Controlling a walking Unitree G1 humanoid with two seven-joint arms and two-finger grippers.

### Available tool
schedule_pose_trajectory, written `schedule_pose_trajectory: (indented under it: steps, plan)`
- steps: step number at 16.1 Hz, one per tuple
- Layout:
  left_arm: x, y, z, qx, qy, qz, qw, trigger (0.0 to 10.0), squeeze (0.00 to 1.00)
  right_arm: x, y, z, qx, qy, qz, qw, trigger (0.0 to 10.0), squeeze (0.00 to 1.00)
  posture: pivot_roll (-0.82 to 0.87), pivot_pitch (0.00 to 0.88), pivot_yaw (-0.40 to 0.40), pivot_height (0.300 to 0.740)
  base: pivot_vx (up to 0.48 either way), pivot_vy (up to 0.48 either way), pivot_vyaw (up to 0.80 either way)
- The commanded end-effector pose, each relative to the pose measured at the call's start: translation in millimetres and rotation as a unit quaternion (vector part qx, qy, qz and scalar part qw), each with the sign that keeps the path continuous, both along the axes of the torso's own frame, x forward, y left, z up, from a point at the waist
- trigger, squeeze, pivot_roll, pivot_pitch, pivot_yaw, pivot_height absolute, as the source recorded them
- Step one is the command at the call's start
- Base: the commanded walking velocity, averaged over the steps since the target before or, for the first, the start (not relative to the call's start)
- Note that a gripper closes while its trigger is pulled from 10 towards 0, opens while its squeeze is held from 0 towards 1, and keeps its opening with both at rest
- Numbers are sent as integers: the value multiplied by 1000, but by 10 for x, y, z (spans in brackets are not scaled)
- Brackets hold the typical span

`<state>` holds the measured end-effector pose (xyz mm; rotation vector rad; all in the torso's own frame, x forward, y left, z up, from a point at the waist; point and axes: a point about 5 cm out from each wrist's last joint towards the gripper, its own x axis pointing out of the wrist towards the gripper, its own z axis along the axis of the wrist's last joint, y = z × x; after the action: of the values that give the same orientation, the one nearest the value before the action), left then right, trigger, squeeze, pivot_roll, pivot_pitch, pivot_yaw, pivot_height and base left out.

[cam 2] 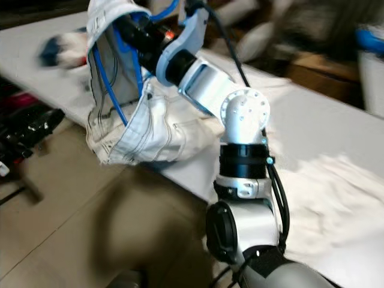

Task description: Hang hanger

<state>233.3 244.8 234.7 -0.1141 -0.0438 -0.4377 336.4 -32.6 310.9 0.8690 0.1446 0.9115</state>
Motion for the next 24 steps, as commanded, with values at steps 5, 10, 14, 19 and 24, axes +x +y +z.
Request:
schedule_pose_trajectory:
  steps: [5, 10, 14, 19, 24]
  plan:
    - [14, -123, 17, 3, 0, -21, 1000, 10000, 0, -115, -23, 110, 21, -16, 11, 1000, 10000, 0, 32, 0, -72, 740, 0, 0, 788]
    - [25, -188, -7, -1, 4, -35, 999, 10000, 0, -132, -25, -37, -6, -4, 3, 1000, 10000, 0, 22, 0, -72, 740, 0, 0, 788]
    - [102, -304, -191, 58, 43, -43, 996, 10000, 0, -143, -106, -269, -51, 1, -17, 999, 10000, 0, 8, 0, -72, 740, 0, 0, 788]
    - [331, -684, -524, 106, 76, -62, 989, 10000, 0, -129, -392, -1110, -105, 80, -90, 987, 10000, 0, -59, 0, -20, 740, 0, 0, 795]
    - [285, -780, -779, 133, 101, -77, 983, 10000, 0, -171, -510, -1473, -161, 72, -159, 971, 10000, 0, -70, 0, -14, 740, 0, 0, 795]
